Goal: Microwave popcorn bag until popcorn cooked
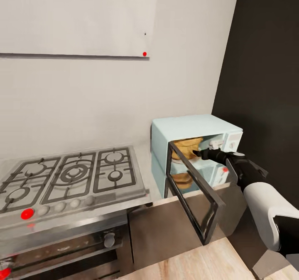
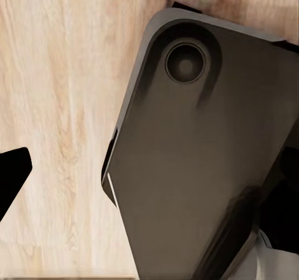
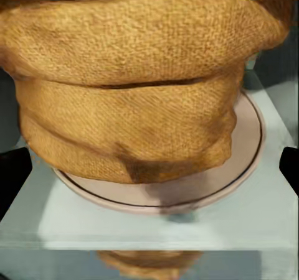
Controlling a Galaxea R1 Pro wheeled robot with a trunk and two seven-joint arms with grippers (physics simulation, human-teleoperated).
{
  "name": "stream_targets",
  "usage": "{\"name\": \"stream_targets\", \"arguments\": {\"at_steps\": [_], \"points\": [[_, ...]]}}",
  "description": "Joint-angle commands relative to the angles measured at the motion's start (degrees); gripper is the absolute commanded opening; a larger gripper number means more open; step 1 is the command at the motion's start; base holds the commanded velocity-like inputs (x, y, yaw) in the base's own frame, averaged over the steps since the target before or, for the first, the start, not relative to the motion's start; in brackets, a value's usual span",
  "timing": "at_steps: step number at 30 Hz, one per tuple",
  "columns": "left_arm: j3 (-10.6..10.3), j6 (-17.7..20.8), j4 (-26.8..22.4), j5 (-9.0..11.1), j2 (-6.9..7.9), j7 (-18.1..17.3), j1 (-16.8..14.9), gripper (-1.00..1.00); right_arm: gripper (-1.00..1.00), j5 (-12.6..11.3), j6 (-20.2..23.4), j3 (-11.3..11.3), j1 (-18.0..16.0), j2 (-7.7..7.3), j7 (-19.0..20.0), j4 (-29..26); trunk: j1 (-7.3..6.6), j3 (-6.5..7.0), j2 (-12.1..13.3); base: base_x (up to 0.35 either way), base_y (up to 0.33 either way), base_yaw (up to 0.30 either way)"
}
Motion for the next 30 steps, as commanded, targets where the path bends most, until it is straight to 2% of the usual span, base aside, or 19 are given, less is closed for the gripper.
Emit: {"name": "stream_targets", "arguments": {"at_steps": [1, 6, 20, 23, 26, 28, 29, 30], "points": [[0.1, -0.1, 0.0, 0.2, -0.02, 0.1, 0.0, 1.00, 1.00, 1.1, 0.3, -0.4, 0.0, 0.08, 0.5, -0.1, -0.03, -0.07, 0.0, -0.315, -0.070, 0.000], [0.1, -0.2, 0.0, 0.2, -0.02, 0.1, 0.0, 1.00, 1.00, 2.4, 0.2, -0.4, 0.0, 0.13, 0.5, -0.1, -0.03, -0.07, 0.0, -0.315, -0.071, 0.000], [0.1, -0.1, 0.0, 0.2, -0.02, 0.1, 0.0, 1.00, 1.00, 2.4, 0.3, -0.4, 0.0, 0.04, 0.3, 0.0, -0.03, -0.07, 0.0, -0.315, -0.070, 0.000], [0.0, -0.2, 0.0, 0.2, -0.02, 0.1, 0.0, 1.00, 1.00, 2.4, 0.4, -0.4, 0.0, -0.67, 0.3, 0.2, -0.03, -0.07, 0.0, -0.316, -0.070, 0.000], [0.0, -0.2, -0.1, 0.2, -0.02, 0.1, 0.0, 1.00, 1.00, 2.9, 0.5, -0.4, 0.7, -2.66, 0.3, 0.8, -0.03, -0.07, 0.0, -0.315, -0.070, 0.000], [0.0, -0.2, -0.1, 0.1, -0.05, 0.1, 0.0, 1.00, 1.00, 4.2, 0.7, -0.5, 2.2, -4.20, 0.3, 2.7, -0.03, -0.07, 0.0, -0.315, -0.070, 0.000], [0.0, -0.2, -0.1, 0.1, -0.08, 0.1, 0.0, 1.00, 1.00, 6.6, 0.5, -0.4, 3.1, -6.09, 0.3, 9.5, -0.03, -0.07, 0.0, -0.315, -0.070, 0.000], [0.0, -0.2, -0.1, 0.1, -0.07, 0.1, 0.0, 1.00, 1.00, 8.8, 0.2, -0.4, 3.2, -6.91, 0.2, 16.1, -0.03, -0.07, 0.0, -0.315, -0.071, 0.000]]}}
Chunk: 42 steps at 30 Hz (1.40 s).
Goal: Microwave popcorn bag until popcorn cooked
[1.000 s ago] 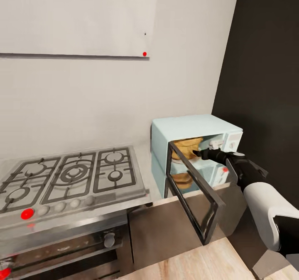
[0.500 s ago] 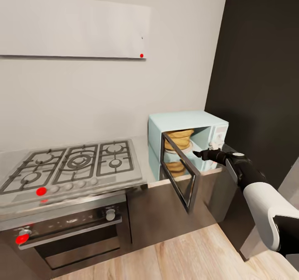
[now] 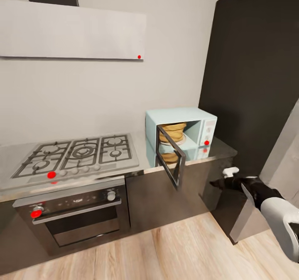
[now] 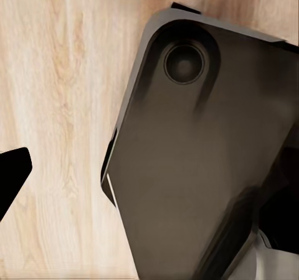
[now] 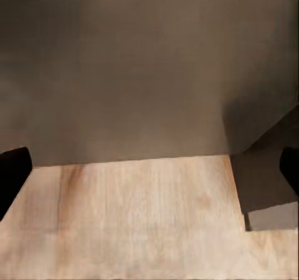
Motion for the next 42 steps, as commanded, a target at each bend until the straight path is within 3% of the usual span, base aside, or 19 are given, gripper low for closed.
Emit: {"name": "stream_targets", "arguments": {"at_steps": [1, 6, 10, 17, 20, 27, 30, 32, 35, 42], "points": [[0.0, -0.1, 0.0, 0.2, 0.00, 0.1, 0.0, 1.00, 1.00, 1.6, -0.2, -0.6, 0.0, -0.20, 0.3, 3.9, -0.03, -0.05, -0.1, -0.315, -0.071, 0.000], [0.0, -0.1, 0.1, 0.2, 0.03, 0.1, 0.0, 1.00, 1.00, 7.3, -5.4, -0.5, 0.4, -0.12, -2.3, 16.1, -0.03, -0.05, -0.1, -0.268, -0.064, 0.000], [0.0, -0.1, 0.1, 0.2, 0.04, 0.1, 0.0, 1.00, 1.00, 8.2, -5.7, -0.4, 7.4, 0.59, -4.3, 17.2, -0.03, -0.05, -0.1, -0.033, -0.009, 0.000], [0.1, -0.1, 0.1, 0.3, 0.04, 0.1, 0.0, 1.00, 1.00, 8.3, -5.8, -0.5, 18.1, 0.72, -8.6, 17.3, -0.03, -0.05, -0.1, -0.001, 0.000, 0.000], [0.1, -0.1, 0.1, 0.3, 0.04, 0.1, 0.0, 1.00, 1.00, 8.2, -6.8, -0.5, 25.7, 0.74, -12.1, 17.3, -0.03, -0.05, -0.1, 0.000, 0.000, 0.000], [0.1, -0.1, 0.1, 0.3, 0.04, 0.1, 0.0, 1.00, 1.00, 7.9, -6.8, -0.6, 34.8, 0.88, -13.8, 17.4, -0.03, -0.05, -0.1, 0.000, 0.000, 0.000], [0.1, -0.1, 0.1, 0.3, 0.04, 0.1, 0.0, 1.00, 1.00, 5.1, -7.0, -0.9, 37.9, 1.85, -17.5, 17.5, -0.03, -0.05, -0.1, 0.000, 0.000, 0.013], [0.1, -0.1, 0.1, 0.3, 0.04, 0.1, 0.0, 1.00, 1.00, 3.2, -8.0, -0.9, 39.8, 3.34, -18.1, 17.4, -0.03, -0.05, -0.1, 0.000, 0.000, 0.178], [0.1, -0.1, 0.1, 0.3, 0.01, 0.1, 0.0, 1.00, 1.00, 2.8, -10.2, -0.9, 41.3, 5.47, -18.4, 17.4, -0.03, -0.05, -0.1, 0.000, 0.000, 0.258], [0.1, -0.1, 0.2, 0.4, -0.05, 0.2, 0.0, 1.00, 1.00, 2.7, -12.2, -0.9, 41.7, 5.76, -18.5, 17.4, -0.03, -0.05, -0.1, 0.000, 0.000, 0.278]]}}
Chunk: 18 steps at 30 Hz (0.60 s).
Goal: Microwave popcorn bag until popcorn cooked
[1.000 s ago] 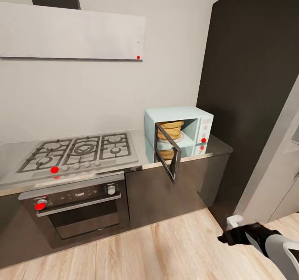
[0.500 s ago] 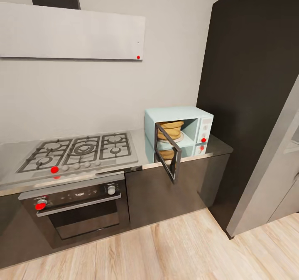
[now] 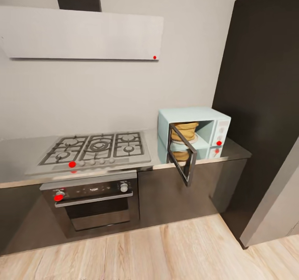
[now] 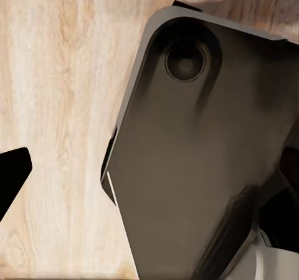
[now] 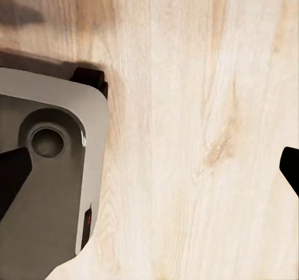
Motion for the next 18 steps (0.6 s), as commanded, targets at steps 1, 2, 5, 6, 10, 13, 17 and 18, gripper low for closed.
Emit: {"name": "stream_targets", "arguments": {"at_steps": [1, 2, 5, 6, 10, 13, 17, 18], "points": [[0.1, -0.1, 0.0, 0.2, -0.02, 0.2, 0.0, 1.00, 1.00, 0.5, 0.1, -0.5, -0.1, -0.06, 0.2, 0.1, 0.01, -0.06, 0.0, 0.000, 0.000, 0.283], [0.1, -0.1, 0.0, 0.2, -0.03, 0.2, 0.0, 1.00, 1.00, 0.5, 0.0, -0.5, -0.1, -0.10, 0.1, 0.1, 0.01, -0.06, 0.0, 0.000, 0.000, 0.283], [0.1, -0.1, 0.1, 0.3, -0.01, 0.2, 0.0, 1.00, 1.00, 0.5, -1.3, -0.5, -0.1, -0.09, -0.3, 0.1, 0.01, -0.06, 0.0, 0.000, 0.000, 0.284], [0.1, -0.1, 0.1, 0.3, -0.04, 0.2, 0.0, 1.00, 1.00, 0.5, -1.8, -0.5, -0.1, -0.07, -0.9, 0.1, 0.01, -0.06, 0.0, 0.000, 0.000, 0.284], [0.0, -0.1, 0.2, 0.2, -0.17, 0.2, 0.0, 1.00, 1.00, 0.5, -2.3, -0.5, -0.1, 0.04, -2.4, 0.1, 0.01, -0.06, 0.0, 0.000, 0.000, 0.284], [-0.1, -0.2, 0.2, 0.1, -0.28, 0.2, 0.0, 1.00, 1.00, 0.5, -2.3, -0.4, 0.1, 0.14, -2.5, 0.1, 0.01, -0.06, 0.0, 0.000, 0.000, 0.284], [-0.2, -0.2, 0.2, -0.2, -0.29, 0.2, 0.0, 1.00, 1.00, 0.4, -2.4, -0.4, 0.5, 0.08, -2.5, 0.1, 0.01, -0.06, 0.0, 0.000, 0.000, 0.254], [-0.2, -0.2, 0.1, -0.3, -0.29, 0.2, 0.0, 1.00, 1.00, 0.4, -2.4, -0.4, 0.5, 0.11, -2.5, 0.1, 0.01, -0.06, 0.0, 0.000, 0.000, 0.095]]}}
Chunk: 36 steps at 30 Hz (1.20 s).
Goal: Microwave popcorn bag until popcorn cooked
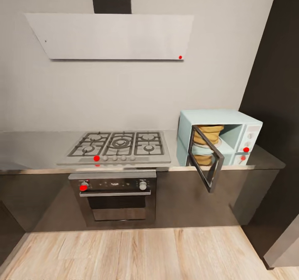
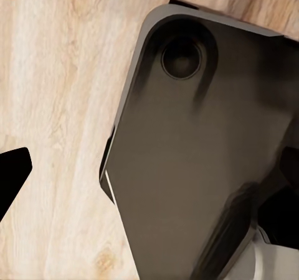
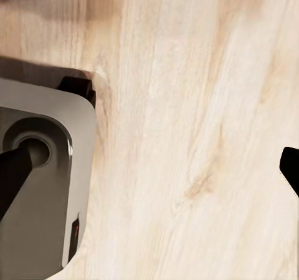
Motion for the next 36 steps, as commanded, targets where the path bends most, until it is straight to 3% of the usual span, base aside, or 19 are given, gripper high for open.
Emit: {"name": "stream_targets", "arguments": {"at_steps": [1, 12, 36], "points": [[0.0, -0.1, -0.1, 0.1, -0.02, 0.2, 0.0, 1.00, 1.00, 0.6, 0.1, -0.4, 0.0, 0.00, 0.2, 0.1, 0.00, -0.06, 0.0, 0.000, 0.000, 0.039], [0.2, -0.1, -0.2, 0.5, 0.04, 0.2, 0.0, 1.00, 1.00, 0.9, 0.2, -0.2, 0.0, 0.07, 0.2, 0.1, 0.00, -0.06, 0.0, 0.000, -0.014, 0.004], [0.3, -0.1, -0.2, 0.7, 0.15, 0.2, 0.0, 1.00, 1.00, 0.9, -0.1, -0.1, 0.0, -0.16, 0.1, 0.0, 0.00, -0.06, 0.0, 0.000, -0.270, 0.000]]}}
